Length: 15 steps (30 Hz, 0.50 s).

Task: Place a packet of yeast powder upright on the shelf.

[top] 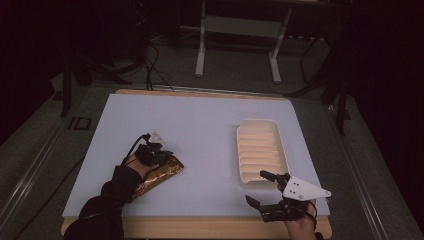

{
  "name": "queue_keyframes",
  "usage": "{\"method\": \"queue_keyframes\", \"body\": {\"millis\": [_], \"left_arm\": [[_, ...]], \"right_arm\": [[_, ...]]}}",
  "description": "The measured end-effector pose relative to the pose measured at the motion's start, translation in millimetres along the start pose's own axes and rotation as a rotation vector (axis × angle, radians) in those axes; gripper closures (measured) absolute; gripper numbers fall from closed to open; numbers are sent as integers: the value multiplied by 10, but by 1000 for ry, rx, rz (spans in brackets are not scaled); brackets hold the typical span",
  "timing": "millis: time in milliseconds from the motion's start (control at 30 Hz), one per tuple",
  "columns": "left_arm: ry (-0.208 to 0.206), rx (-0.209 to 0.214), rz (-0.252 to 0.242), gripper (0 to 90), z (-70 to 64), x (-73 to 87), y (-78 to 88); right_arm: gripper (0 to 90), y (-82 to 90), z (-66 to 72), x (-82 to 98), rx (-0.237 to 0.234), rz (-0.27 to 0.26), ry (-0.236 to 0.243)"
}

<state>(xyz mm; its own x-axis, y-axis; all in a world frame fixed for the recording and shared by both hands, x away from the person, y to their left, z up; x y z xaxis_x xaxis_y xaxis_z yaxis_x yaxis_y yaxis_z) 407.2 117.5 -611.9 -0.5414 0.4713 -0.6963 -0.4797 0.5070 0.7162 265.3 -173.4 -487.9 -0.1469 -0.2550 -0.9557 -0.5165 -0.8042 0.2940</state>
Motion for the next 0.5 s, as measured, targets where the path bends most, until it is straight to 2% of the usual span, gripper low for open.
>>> {"method": "queue_keyframes", "body": {"millis": [267, 367, 500], "left_arm": [[-29, -7, -17, 900, -59, -108, 161], [-7, 9, -39, 900, -74, -152, 237], [0, 8, -67, 900, -81, -201, 318]], "right_arm": [[139, 12, -3, -21, 0, -12, -3], [139, 10, -7, -16, -1, -11, -2], [139, 10, -12, -13, -1, -10, -7]]}}
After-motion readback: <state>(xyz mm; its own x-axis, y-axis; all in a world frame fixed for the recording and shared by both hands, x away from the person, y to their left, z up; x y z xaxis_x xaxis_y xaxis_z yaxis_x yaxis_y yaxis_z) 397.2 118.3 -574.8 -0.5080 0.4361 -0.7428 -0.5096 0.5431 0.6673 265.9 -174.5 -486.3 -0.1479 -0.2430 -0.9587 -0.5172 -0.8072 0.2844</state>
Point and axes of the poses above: each handheld gripper's, and its own axes: y roughly backward along the jaws, x roughly out of its underside, z roughly to its left, the point moved 10 cm from there along -y, roughly forward along the jaws, and after that the axes turned 3 degrees about -z, right-handed, at the moved point
